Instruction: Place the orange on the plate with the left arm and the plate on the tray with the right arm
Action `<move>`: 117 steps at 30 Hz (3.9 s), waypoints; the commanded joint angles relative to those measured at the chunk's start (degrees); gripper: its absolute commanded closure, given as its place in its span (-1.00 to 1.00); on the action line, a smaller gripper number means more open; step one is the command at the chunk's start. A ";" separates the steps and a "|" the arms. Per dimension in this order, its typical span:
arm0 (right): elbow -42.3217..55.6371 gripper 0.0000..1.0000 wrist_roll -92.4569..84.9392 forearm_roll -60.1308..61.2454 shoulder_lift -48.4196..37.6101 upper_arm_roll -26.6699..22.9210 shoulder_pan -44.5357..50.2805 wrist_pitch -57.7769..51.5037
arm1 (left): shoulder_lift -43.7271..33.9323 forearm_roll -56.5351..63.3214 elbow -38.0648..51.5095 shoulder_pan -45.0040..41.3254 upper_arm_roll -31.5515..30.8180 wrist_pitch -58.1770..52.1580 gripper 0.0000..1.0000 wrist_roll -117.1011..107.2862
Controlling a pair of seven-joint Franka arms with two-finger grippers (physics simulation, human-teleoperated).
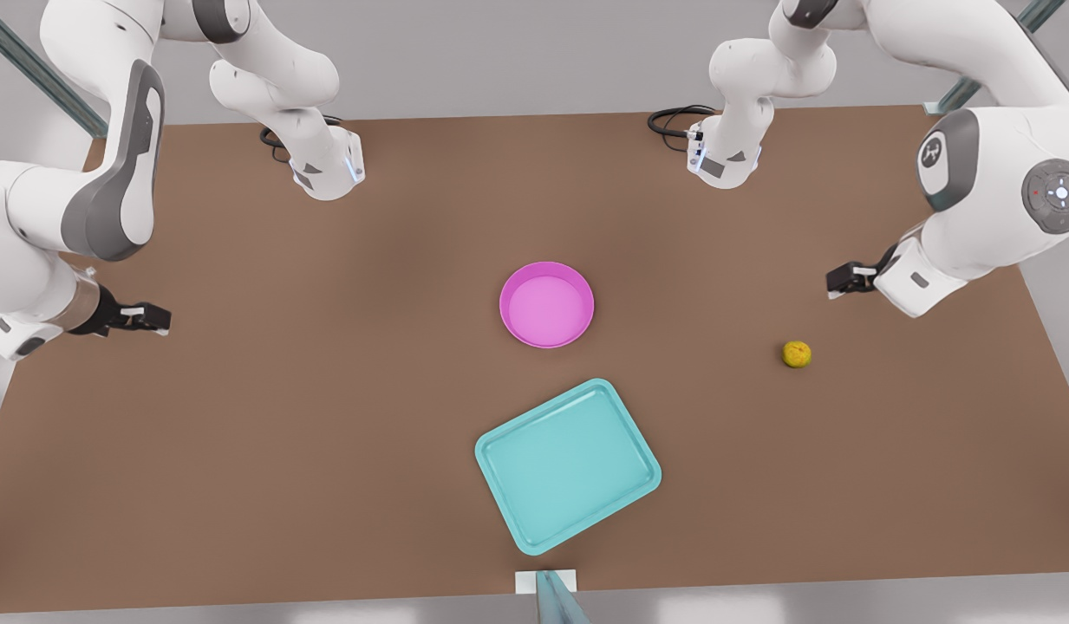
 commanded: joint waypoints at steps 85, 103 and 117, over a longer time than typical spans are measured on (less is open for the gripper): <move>-0.94 -1.00 -3.59 0.09 1.01 -0.30 0.09 0.41 | 23.45 -9.15 -13.10 -46.60 -0.91 25.19 -0.24 -42.44; -16.23 -1.00 2.64 10.90 2.68 -0.04 21.17 11.82 | 5.26 -0.65 13.35 -12.43 6.16 -19.91 -1.00 -1.13; -27.22 -1.00 11.26 50.37 15.60 6.03 34.36 43.39 | -2.39 1.66 2.63 -5.29 0.24 -13.39 -1.00 -1.66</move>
